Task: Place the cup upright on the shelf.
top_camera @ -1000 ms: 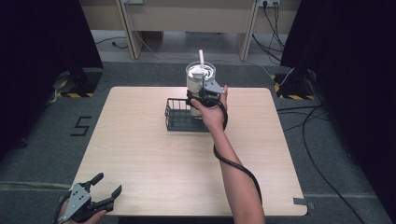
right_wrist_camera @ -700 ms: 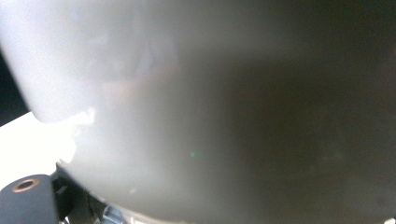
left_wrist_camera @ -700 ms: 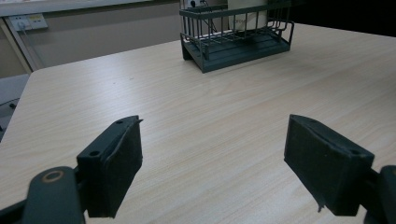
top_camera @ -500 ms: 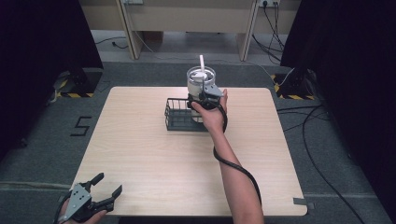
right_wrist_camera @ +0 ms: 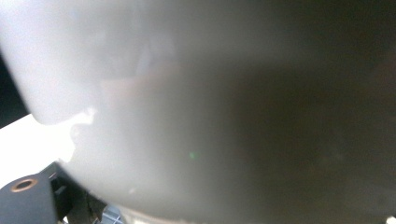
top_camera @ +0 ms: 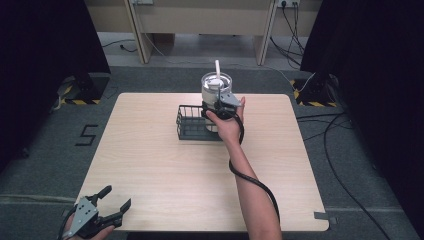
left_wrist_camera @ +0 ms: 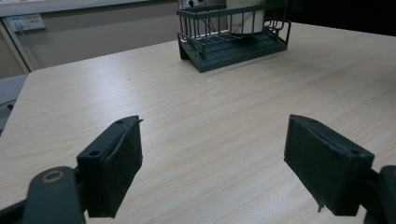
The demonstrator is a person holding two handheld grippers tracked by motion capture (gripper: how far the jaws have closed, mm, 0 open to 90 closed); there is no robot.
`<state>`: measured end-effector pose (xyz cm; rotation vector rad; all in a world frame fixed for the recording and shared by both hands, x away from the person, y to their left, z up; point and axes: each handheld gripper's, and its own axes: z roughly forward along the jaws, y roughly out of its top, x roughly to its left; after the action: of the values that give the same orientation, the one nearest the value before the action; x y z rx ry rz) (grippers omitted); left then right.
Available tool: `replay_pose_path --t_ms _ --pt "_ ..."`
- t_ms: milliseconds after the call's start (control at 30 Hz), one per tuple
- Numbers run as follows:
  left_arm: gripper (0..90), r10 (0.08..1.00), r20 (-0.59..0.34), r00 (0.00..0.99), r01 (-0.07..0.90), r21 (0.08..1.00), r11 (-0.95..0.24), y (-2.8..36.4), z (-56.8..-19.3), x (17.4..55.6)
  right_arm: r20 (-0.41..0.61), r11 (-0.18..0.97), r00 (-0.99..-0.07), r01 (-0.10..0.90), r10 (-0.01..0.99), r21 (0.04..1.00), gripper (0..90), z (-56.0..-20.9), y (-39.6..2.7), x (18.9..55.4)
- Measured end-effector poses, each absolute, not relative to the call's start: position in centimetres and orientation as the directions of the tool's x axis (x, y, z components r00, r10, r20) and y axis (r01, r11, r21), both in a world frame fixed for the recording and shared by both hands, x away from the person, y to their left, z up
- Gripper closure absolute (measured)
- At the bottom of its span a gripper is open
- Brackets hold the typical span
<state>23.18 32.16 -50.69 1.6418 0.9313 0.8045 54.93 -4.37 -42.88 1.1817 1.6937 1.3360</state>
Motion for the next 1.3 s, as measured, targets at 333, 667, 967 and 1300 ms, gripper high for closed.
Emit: replay_pose_path --t_ms 333,667,967,1300 --pt "18.5 0.877 0.058 0.476 0.184 0.969 -0.163 32.1 -50.7 23.2 0.020 0.070 -0.374 0.225 0.927 0.972 2.6 -43.1 -4.1 54.3" --pt "18.5 0.876 0.058 0.479 0.183 0.969 -0.165 32.1 -50.7 23.2 0.009 0.076 -0.366 0.219 0.930 0.973 2.0 -43.0 -4.3 53.6" --pt "18.5 0.876 0.059 0.479 0.182 0.969 -0.166 32.0 -50.7 23.2 0.004 0.082 -0.373 0.212 0.928 0.974 0.2 -42.8 -4.4 52.8" --pt "18.5 0.875 0.064 0.479 0.180 0.969 -0.169 32.1 -50.6 23.1 -0.005 0.091 -0.374 0.211 0.927 0.973 0.2 -42.9 -4.7 51.9"
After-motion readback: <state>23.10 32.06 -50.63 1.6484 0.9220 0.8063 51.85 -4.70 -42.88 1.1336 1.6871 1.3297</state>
